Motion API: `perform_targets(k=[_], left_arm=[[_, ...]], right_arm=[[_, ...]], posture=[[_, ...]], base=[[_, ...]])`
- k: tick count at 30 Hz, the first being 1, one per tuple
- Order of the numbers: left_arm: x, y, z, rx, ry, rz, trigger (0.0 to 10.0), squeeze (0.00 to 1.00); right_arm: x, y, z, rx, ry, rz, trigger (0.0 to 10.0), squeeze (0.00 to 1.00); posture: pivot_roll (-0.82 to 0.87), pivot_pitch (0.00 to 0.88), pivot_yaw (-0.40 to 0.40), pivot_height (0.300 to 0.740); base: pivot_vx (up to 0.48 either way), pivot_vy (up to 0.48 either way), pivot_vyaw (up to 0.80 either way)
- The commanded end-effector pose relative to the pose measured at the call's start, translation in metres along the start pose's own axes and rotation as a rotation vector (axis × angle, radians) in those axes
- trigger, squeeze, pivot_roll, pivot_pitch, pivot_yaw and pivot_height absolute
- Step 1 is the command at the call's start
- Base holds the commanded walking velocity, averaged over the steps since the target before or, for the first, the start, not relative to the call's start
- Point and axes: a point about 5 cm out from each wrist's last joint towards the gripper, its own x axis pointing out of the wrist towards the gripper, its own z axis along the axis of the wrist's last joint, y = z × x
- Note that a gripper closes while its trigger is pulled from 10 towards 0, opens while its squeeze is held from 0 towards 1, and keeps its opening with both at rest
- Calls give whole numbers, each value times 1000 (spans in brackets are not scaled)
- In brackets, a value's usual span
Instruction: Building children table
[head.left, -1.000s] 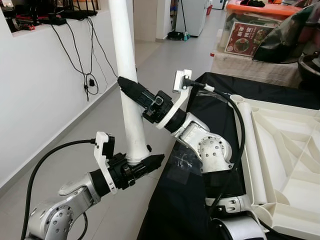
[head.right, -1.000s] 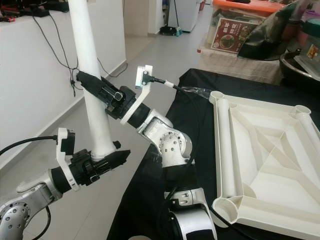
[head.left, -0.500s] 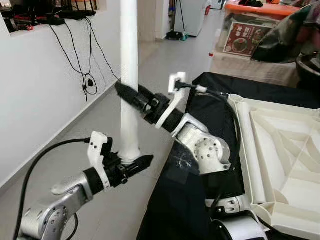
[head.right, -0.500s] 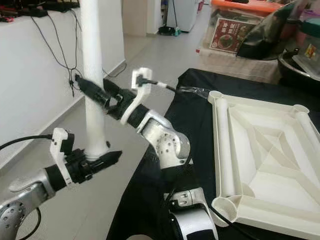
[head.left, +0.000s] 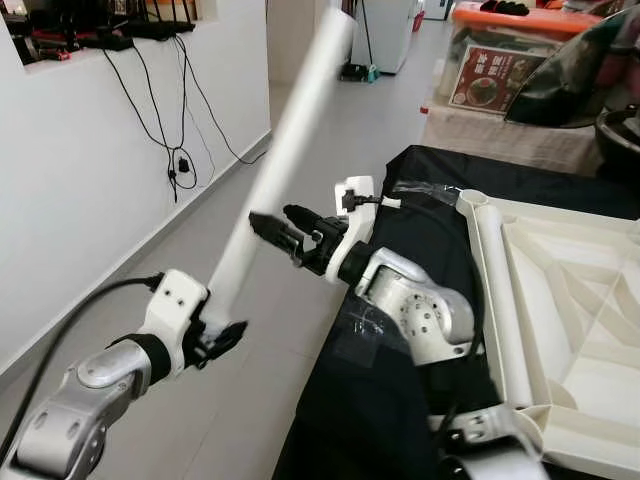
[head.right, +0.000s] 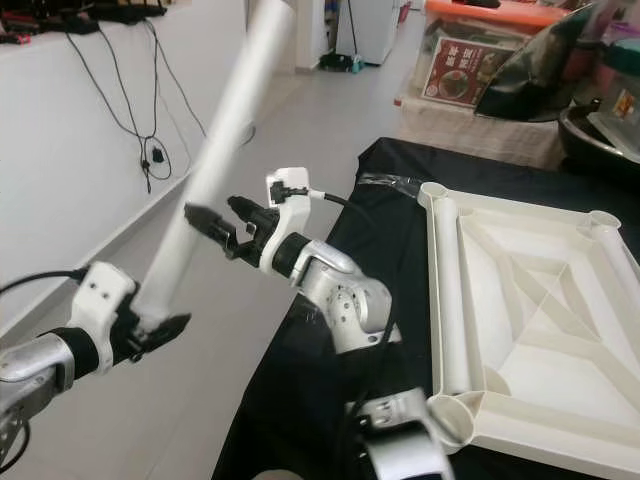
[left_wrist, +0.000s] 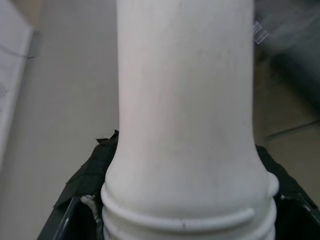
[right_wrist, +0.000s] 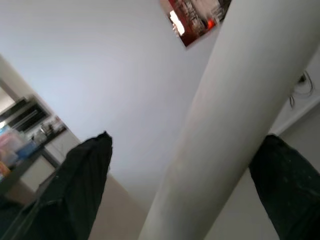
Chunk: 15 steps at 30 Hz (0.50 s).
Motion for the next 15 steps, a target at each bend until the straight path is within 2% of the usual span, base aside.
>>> perform_targets(k=[1,3,6,11,15], left_arm=[[1,2,-1,52,5,29,10000,0],[8,-4,-1,140,3,51,10000,0],[14,-11,2,179,-23,34,10000,0],[17,-13,5,189,-44,34,10000,0],[22,-16,16,186,-95,30,10000,0]], right_arm=[[-1,-3,-3,56,-6,-26,10000,0],[2,-2,-17,158,20,-43,10000,0],[5,5,-29,213,47,-25,10000,0],[7,8,-35,224,64,-12,10000,0],[8,6,-39,227,76,-36,10000,0]], posture=[[119,0,-26,740],[123,0,-23,740],[118,0,-23,740],[117,0,-25,740],[121,0,-31,740]], base=[[0,0,0],[0,0,0],[0,0,0],[0,0,0],[0,0,0]])
